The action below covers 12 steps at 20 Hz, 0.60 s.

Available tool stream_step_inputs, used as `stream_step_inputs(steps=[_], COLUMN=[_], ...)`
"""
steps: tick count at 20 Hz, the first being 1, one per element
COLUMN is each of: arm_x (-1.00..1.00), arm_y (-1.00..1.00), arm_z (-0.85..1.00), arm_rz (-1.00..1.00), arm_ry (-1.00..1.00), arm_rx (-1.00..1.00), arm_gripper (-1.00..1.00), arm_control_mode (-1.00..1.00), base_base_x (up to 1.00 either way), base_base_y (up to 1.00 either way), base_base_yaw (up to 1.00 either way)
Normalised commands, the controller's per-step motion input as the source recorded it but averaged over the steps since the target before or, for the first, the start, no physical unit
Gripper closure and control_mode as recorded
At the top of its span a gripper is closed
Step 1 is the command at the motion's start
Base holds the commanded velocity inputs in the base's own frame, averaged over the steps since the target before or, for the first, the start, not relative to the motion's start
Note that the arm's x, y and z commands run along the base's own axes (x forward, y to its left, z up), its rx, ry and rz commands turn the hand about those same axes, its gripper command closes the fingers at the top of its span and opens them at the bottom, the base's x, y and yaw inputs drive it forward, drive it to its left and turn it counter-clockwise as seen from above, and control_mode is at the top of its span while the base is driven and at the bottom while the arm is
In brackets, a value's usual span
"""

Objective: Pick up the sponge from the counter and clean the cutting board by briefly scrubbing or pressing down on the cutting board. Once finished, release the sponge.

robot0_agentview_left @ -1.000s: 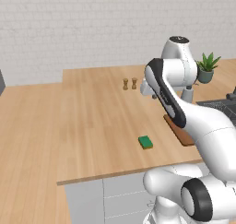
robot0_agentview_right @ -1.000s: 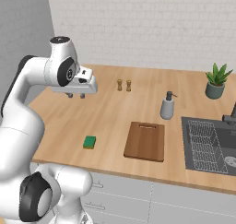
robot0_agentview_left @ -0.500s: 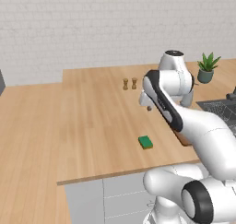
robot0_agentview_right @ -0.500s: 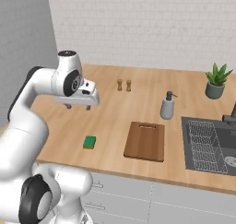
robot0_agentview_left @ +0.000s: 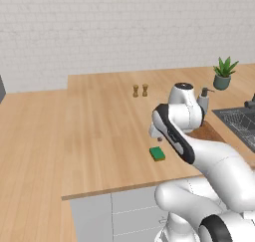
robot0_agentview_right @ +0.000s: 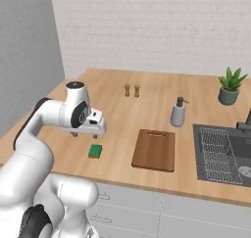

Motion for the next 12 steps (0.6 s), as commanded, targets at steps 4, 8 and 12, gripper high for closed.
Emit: stream_step_inputs(steps=[4, 8, 12], arm_x=[0.0, 0.03, 0.18], arm_y=[0.0, -0.08, -0.12], arm_z=[-0.42, -0.34, -0.21], arm_rz=[0.0, 0.0, 0.0], arm_ry=[0.0, 0.0, 0.0], arm_rx=[0.01, 0.03, 0.05], arm_gripper=[-1.0, -1.0, -1.0], arm_control_mode=[-1.0, -1.0, -1.0], base_base_x=[0.0, 0.0, 0.0], base_base_y=[0.0, 0.0, 0.0], base_base_yaw=[0.0, 0.0, 0.0])
